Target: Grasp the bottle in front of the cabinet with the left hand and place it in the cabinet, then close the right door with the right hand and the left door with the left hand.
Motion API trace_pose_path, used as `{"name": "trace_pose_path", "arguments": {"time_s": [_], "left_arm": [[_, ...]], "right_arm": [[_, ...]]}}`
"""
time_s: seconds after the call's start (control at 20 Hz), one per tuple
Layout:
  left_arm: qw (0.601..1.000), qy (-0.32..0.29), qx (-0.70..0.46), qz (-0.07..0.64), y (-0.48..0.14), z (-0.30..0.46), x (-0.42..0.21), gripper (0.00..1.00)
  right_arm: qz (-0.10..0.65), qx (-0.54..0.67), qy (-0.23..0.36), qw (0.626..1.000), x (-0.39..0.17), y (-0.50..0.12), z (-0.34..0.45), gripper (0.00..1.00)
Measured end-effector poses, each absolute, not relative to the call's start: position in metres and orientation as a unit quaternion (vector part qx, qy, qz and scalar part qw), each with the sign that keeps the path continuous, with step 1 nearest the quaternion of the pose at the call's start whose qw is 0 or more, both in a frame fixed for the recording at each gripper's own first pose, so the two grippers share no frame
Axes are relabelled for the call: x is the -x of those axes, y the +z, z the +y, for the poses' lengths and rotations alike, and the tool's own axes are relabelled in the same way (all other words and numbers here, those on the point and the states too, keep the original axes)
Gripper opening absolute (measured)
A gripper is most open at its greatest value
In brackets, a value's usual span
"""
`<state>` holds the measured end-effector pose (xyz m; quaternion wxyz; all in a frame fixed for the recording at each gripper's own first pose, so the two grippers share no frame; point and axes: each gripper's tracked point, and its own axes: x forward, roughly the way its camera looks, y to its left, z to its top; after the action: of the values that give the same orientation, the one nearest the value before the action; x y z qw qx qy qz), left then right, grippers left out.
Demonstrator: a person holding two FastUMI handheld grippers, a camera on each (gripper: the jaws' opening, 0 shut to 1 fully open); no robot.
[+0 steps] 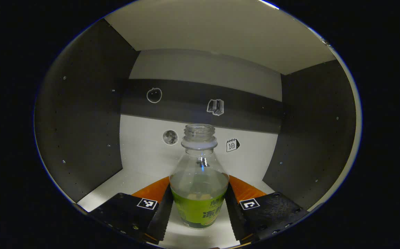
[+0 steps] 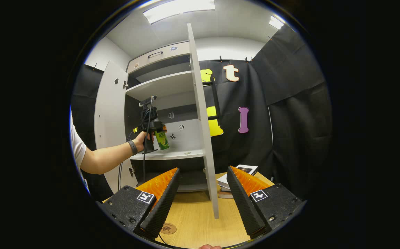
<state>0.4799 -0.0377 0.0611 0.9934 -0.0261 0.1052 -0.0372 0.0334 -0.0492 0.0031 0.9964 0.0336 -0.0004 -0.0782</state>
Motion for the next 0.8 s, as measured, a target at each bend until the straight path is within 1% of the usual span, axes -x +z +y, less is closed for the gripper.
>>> {"name": "trace_pose_path", "arguments": {"time_s": [0.1,0.2,0.25,0.35,0.45,0.5,0.6,0.8], "left_arm": [[0.994,-0.038,0.006,0.103,0.061,-0.038,-0.481,0.71],[0.994,-0.037,-0.012,0.103,0.056,-0.037,-0.481,0.76],[0.994,-0.035,-0.02,0.104,0.055,-0.036,-0.48,0.76],[0.994,-0.035,-0.023,0.103,0.056,-0.037,-0.478,0.84],[0.995,-0.039,-0.015,0.087,0.069,-0.034,-0.472,0.91],[0.996,-0.038,-0.01,0.075,0.075,-0.035,-0.472,0.97],[0.998,-0.036,-0.003,0.056,0.089,-0.032,-0.464,0.97],[0.998,-0.053,0.007,0.03,0.108,-0.029,-0.435,0.97]], "right_arm": [[0.004,-0.035,-0.076,0.996,-0.034,0.001,-0.048,0.83],[0.006,-0.035,-0.072,0.997,-0.035,0.001,-0.045,0.83],[0.005,-0.034,-0.071,0.997,-0.035,0.001,-0.043,0.83],[0.002,-0.031,-0.069,0.997,-0.033,0.002,-0.042,0.83],[0.001,-0.031,-0.069,0.997,-0.032,0.001,-0.042,0.83],[0.001,-0.033,-0.069,0.997,-0.032,0.001,-0.042,0.83],[-0.001,-0.036,-0.069,0.997,-0.029,0.001,-0.041,0.83],[0.0,-0.034,-0.069,0.997,-0.025,0.0,-0.04,0.83]]}}
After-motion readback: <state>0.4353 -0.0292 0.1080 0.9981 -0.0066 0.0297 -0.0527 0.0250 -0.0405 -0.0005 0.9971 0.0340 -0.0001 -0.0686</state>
